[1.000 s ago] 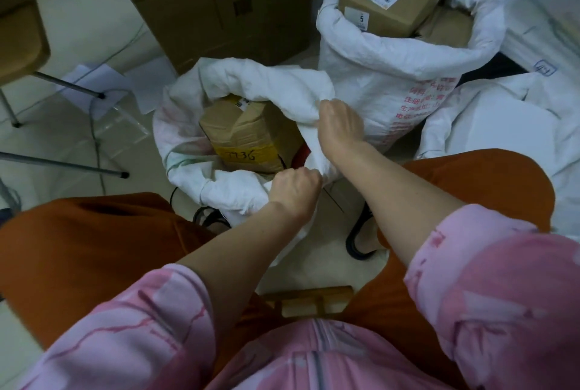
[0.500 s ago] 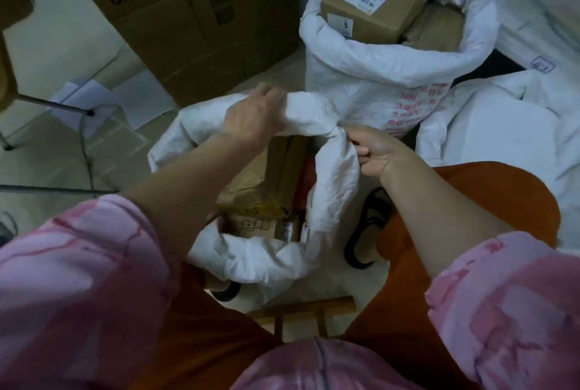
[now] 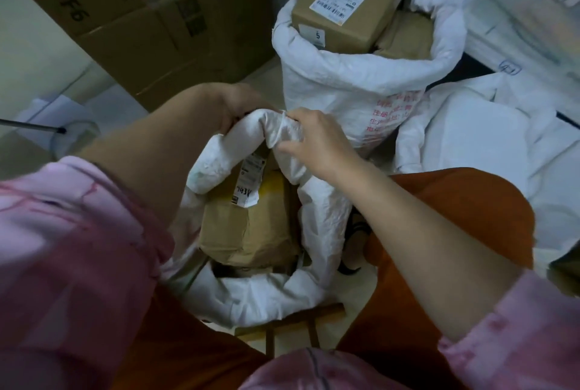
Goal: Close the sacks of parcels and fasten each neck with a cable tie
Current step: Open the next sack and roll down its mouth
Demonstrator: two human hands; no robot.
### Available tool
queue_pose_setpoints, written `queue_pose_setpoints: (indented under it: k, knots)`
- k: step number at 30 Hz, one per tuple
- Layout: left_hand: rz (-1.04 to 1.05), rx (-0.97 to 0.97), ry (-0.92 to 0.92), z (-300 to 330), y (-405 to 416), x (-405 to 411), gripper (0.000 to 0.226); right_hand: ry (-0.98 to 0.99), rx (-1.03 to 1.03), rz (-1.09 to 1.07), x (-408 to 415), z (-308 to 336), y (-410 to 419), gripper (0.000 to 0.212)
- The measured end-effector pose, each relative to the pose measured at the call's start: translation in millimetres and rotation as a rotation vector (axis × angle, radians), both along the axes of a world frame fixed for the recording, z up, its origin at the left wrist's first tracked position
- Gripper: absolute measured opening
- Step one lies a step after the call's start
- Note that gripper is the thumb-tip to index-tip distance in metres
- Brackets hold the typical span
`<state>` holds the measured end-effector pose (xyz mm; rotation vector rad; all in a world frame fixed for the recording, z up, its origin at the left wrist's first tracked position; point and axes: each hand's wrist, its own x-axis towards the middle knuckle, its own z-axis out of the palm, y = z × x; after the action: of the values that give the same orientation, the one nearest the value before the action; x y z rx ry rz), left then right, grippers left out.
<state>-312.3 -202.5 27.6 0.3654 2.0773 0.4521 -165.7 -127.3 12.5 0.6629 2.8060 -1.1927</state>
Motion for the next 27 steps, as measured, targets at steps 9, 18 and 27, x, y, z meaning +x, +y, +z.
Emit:
queue_pose_setpoints:
  k: [9, 18, 27]
  knots:
    - [-0.259, 0.071, 0.733, 13, -48, 29, 0.077, -0.280, -0.628, -0.381, -22, -8, 32, 0.029]
    - [0.157, 0.106, 0.089, 9, -59, 12, 0.027, -0.209, -0.256, -0.321, -19, 3, 41, 0.010]
    - [0.174, 0.101, -0.065, 19, -48, 13, 0.038, 0.110, 0.274, 0.103, -11, 7, -23, 0.022]
